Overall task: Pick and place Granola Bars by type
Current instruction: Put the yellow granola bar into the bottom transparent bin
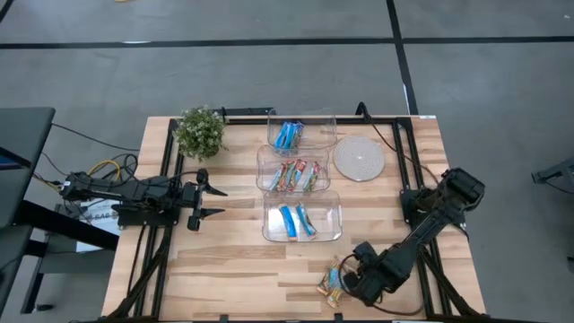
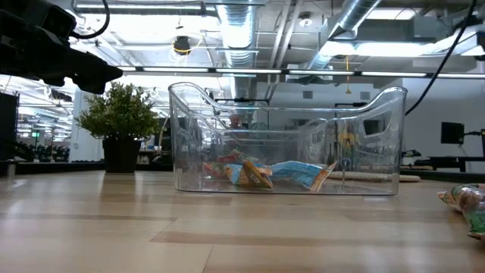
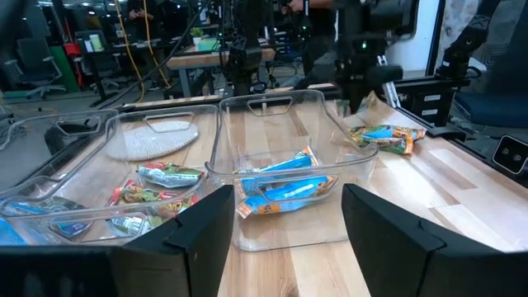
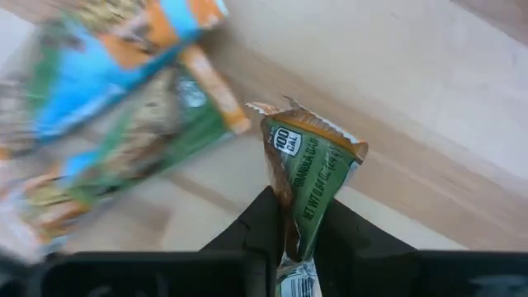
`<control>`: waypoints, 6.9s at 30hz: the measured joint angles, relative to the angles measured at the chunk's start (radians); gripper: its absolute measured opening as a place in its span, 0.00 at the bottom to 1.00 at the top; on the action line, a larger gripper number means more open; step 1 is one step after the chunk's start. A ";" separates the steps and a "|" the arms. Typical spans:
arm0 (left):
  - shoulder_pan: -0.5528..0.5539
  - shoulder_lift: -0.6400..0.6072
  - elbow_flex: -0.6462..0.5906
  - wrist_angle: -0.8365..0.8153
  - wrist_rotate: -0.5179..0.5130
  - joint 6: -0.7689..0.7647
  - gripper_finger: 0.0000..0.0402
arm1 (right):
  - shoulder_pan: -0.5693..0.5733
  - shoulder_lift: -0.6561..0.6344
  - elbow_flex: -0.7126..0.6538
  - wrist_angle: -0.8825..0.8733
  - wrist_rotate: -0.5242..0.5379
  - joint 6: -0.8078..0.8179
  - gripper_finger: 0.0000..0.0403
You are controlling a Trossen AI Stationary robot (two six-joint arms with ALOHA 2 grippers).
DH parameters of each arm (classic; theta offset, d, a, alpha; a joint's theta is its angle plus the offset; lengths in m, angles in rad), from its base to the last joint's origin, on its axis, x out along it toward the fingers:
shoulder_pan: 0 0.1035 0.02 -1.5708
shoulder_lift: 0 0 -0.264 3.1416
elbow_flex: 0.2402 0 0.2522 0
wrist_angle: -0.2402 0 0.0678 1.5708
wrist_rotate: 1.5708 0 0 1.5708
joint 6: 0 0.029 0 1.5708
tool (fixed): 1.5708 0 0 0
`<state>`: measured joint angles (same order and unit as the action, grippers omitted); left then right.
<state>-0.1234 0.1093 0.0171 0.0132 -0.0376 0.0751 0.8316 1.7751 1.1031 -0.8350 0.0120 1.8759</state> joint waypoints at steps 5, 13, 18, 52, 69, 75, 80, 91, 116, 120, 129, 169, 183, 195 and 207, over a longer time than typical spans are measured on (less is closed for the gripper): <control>0.000 0.000 0.000 0.000 0.000 0.000 0.55 | 0.034 -0.099 0.001 0.003 0.078 0.056 0.09; 0.000 0.000 0.000 0.000 0.000 0.000 0.55 | 0.065 -0.284 0.001 0.007 0.269 0.062 0.08; 0.000 0.000 0.000 0.000 0.000 0.000 0.55 | 0.060 -0.398 0.002 0.016 0.407 0.038 0.09; 0.000 0.000 0.000 0.000 -0.001 0.000 0.55 | -0.503 -0.437 0.005 0.362 0.350 -0.524 0.08; 0.000 0.000 0.000 0.000 -0.002 0.000 0.55 | -0.669 -0.211 0.005 0.566 0.124 -0.593 0.08; 0.000 0.000 0.000 0.000 -0.002 0.000 0.55 | -0.677 -0.128 0.005 0.551 0.057 -0.593 0.07; 0.000 0.000 0.000 0.000 -0.002 0.000 0.55 | -0.684 -0.072 0.005 0.552 0.043 -0.593 0.08; 0.000 0.000 0.000 0.000 -0.002 0.000 0.55 | -0.718 -0.033 0.005 0.552 0.011 -0.636 0.09; 0.000 0.000 0.000 0.000 -0.002 0.000 0.55 | -0.730 -0.034 0.005 0.531 -0.018 -0.625 0.22; 0.000 0.000 0.000 0.000 -0.003 0.000 0.55 | -0.720 -0.066 0.005 0.541 -0.015 -0.628 0.22; 0.000 0.000 0.000 0.000 -0.002 0.000 0.55 | -0.644 -0.201 0.004 0.540 -0.007 -0.629 0.22; 0.000 0.000 0.000 0.000 -0.003 0.000 0.55 | -0.021 -0.230 0.006 0.172 0.072 0.044 0.22; 0.000 0.002 0.000 0.000 -0.001 0.000 0.55 | -0.061 -0.015 0.006 0.384 -0.021 0.213 0.30; 0.000 0.002 0.000 0.000 -0.001 0.000 0.55 | -0.106 -0.001 0.004 0.312 -0.076 0.314 0.63; 0.000 0.002 0.000 0.000 -0.002 0.000 0.55 | -0.123 0.101 0.006 0.389 -0.164 0.333 0.65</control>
<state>-0.1234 0.1113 0.0170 0.0135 -0.0391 0.0750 0.7087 1.8763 1.1095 -0.4458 -0.1518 2.2086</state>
